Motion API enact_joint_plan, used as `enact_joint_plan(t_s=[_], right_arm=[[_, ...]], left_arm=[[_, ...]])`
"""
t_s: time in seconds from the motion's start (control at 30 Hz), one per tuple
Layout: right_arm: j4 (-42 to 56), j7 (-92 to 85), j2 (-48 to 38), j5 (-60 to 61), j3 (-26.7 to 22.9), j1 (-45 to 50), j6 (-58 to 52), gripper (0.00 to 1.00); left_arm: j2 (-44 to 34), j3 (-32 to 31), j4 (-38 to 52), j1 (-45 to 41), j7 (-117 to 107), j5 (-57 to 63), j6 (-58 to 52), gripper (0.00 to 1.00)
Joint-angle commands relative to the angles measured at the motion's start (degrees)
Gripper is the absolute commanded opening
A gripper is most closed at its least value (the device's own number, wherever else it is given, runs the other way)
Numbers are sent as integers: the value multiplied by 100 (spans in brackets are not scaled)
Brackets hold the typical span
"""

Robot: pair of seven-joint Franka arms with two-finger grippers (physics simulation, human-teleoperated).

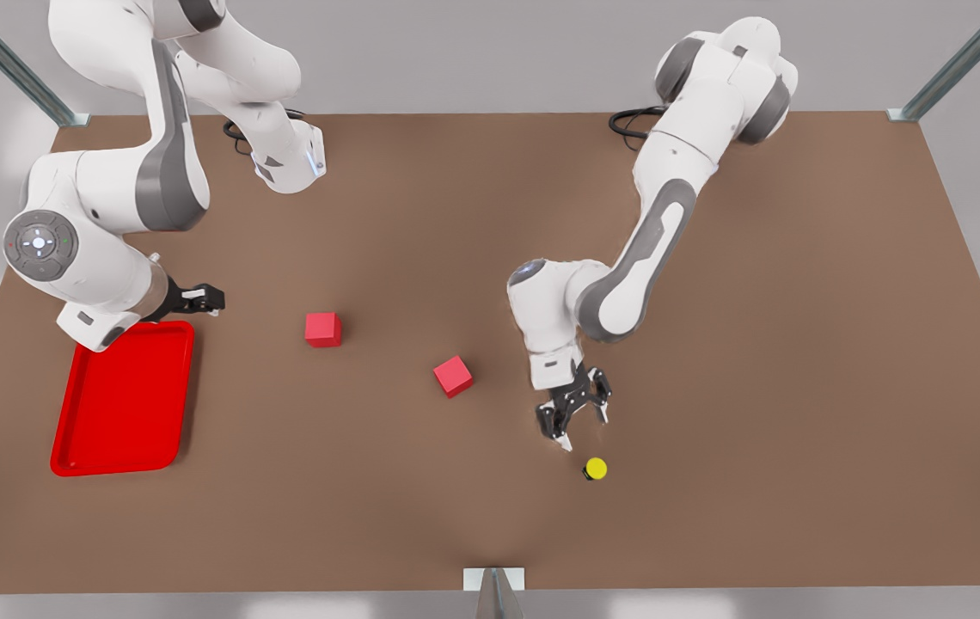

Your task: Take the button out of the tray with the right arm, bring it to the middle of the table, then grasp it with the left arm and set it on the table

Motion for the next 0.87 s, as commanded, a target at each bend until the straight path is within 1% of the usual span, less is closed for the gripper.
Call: enact_joint_plan(t_s=[0.0,0.03,0.07,0.1,0.13,0.17,0.2,0.23,0.27,0.3,0.4,0.47,0.53,0.6,0.67,0.73,0.83], right_arm=[[4,130,-6,4,1,-3,7,100],[4,139,-6,4,1,-3,7,100],[4,130,-6,4,1,-3,-1,100],[4,130,-6,4,1,-3,-1,100],[4,130,-6,4,1,-3,-1,100],[4,130,-6,4,1,-3,-1,100],[4,139,-6,4,1,-3,-1,100],[4,139,-6,4,1,-3,-1,100],[4,139,-6,4,1,-3,-1,100],[-4,139,-6,4,1,-3,-1,100],[-5,139,-6,4,1,-3,7,100],[4,139,3,4,1,-3,25,100],[13,148,47,12,1,-3,51,100],[66,148,126,13,1,-3,69,100],[74,148,205,12,-8,-82,130,100],[66,192,205,12,-26,-74,394,100],[-5,429,249,92,-17,-21,429,100]], left_arm=[[-810,-100,18,836,7491,-3357,-2088,100],[-1040,-109,27,1426,8897,-3958,-2556,100],[-1172,-109,27,1857,9530,-4328,-2952,100],[-1278,-101,254,2200,9926,-4610,-3548,100],[-1296,-91,571,2227,10270,-4583,-4148,100],[-1523,-109,853,2332,10594,-4619,-4358,100],[-1892,-408,783,2676,11192,-4942,-4675,100],[-2462,308,477,2125,11273,-5522,-5010,100],[-3474,655,-709,2122,11615,-5814,-4449,100],[-3809,664,-1290,2131,11624,-5805,-3974,100],[-3528,664,-1221,2140,11299,-5788,-3868,100],[-3247,682,-975,2184,11290,-5946,-3771,100],[-2896,682,-509,2122,11299,-5885,-3841,100],[-2298,655,-299,2104,11299,-5884,-3771,100],[-2254,664,-113,2113,11255,-5884,-3788,100],[-2236,655,-122,2104,11185,-5902,-3814,100],[-2236,655,-131,2096,11176,-5911,-3832,100]])
